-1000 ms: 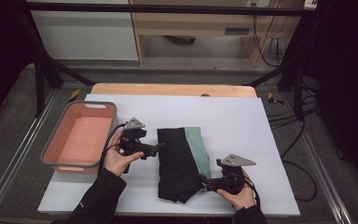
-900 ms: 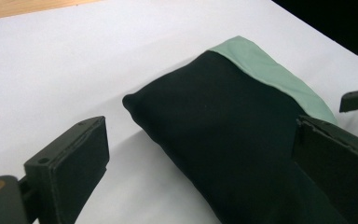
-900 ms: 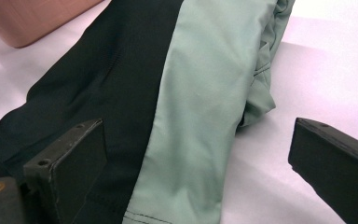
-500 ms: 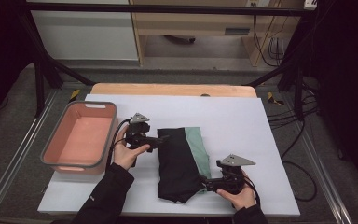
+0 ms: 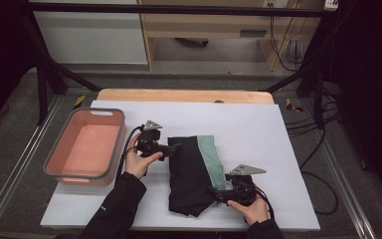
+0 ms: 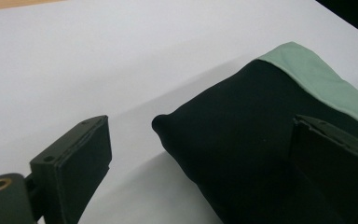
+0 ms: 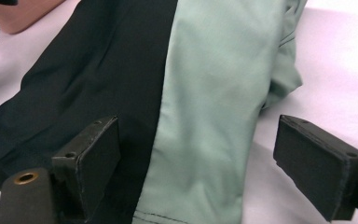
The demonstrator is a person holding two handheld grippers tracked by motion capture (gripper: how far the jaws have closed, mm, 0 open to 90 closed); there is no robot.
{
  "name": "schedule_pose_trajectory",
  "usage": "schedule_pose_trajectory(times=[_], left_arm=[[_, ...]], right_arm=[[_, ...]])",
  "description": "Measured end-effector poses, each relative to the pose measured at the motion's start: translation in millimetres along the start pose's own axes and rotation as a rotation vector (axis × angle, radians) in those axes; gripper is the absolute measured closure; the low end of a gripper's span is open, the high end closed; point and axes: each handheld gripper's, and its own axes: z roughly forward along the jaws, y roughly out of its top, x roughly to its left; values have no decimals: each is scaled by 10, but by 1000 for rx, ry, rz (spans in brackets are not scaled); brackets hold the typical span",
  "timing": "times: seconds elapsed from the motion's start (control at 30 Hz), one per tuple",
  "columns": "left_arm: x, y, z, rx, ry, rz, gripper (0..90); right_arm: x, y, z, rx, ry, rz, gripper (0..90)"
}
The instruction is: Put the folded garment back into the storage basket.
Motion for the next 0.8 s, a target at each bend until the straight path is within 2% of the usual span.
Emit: schedule_pose_trajectory(times=[0.2, 0.3, 0.5, 0.6, 0.8], left_arm=[[-20, -11, 53, 7, -6, 8, 49], [-7, -9, 72, 3, -10, -4, 41], [21, -3, 93, -2, -8, -15, 45], [15, 9, 94, -1, -4, -16, 48], [-9, 47, 143, 6, 9, -13, 53]], right_arm=[[11, -22, 27, 18, 5, -11, 168], [26, -36, 42, 41, 8, -11, 192], [63, -56, 83, 54, 13, -12, 248], [88, -54, 88, 59, 20, -5, 295], [149, -46, 94, 86, 33, 6, 451]])
